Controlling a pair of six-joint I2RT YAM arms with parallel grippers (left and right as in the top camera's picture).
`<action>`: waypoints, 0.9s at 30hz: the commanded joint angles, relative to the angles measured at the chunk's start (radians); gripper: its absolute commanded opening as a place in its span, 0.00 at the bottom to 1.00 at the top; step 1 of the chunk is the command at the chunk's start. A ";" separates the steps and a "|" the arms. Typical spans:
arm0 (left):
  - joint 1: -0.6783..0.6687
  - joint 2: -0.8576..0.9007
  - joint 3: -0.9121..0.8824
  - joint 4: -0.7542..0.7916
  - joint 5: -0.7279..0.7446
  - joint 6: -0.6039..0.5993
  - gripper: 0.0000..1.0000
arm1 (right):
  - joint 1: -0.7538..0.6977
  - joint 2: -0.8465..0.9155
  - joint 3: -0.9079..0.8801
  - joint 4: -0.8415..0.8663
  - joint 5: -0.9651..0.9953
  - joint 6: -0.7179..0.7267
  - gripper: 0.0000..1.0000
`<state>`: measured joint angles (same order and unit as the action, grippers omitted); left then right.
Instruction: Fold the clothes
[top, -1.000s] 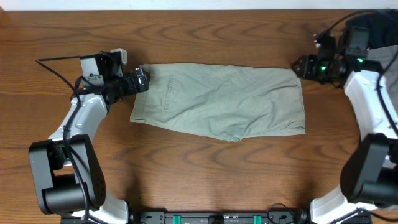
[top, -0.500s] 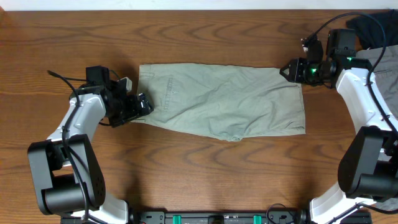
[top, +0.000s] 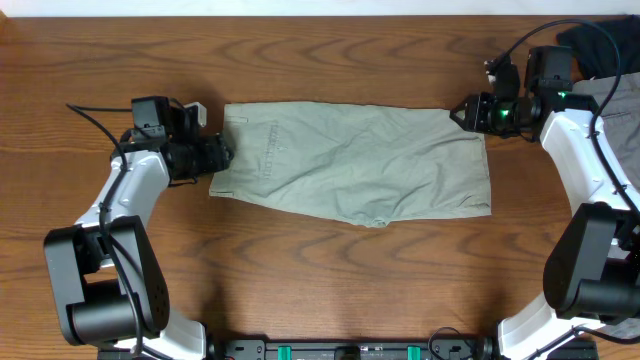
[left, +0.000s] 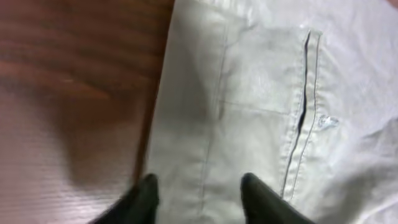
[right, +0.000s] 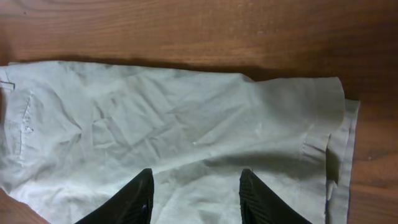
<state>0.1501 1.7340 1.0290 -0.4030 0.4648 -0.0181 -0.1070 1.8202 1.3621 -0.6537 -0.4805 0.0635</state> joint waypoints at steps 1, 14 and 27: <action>-0.023 0.021 0.004 -0.042 -0.005 0.029 0.27 | 0.003 0.003 0.004 -0.010 -0.018 -0.004 0.42; -0.067 0.132 -0.083 -0.105 -0.075 0.034 0.06 | 0.003 0.003 0.004 -0.023 -0.018 0.010 0.40; -0.064 -0.061 -0.119 -0.355 -0.028 -0.093 0.06 | 0.003 0.003 0.004 -0.017 -0.017 0.010 0.40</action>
<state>0.0837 1.7523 0.9131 -0.7609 0.4736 -0.0795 -0.1070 1.8206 1.3621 -0.6796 -0.4824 0.0673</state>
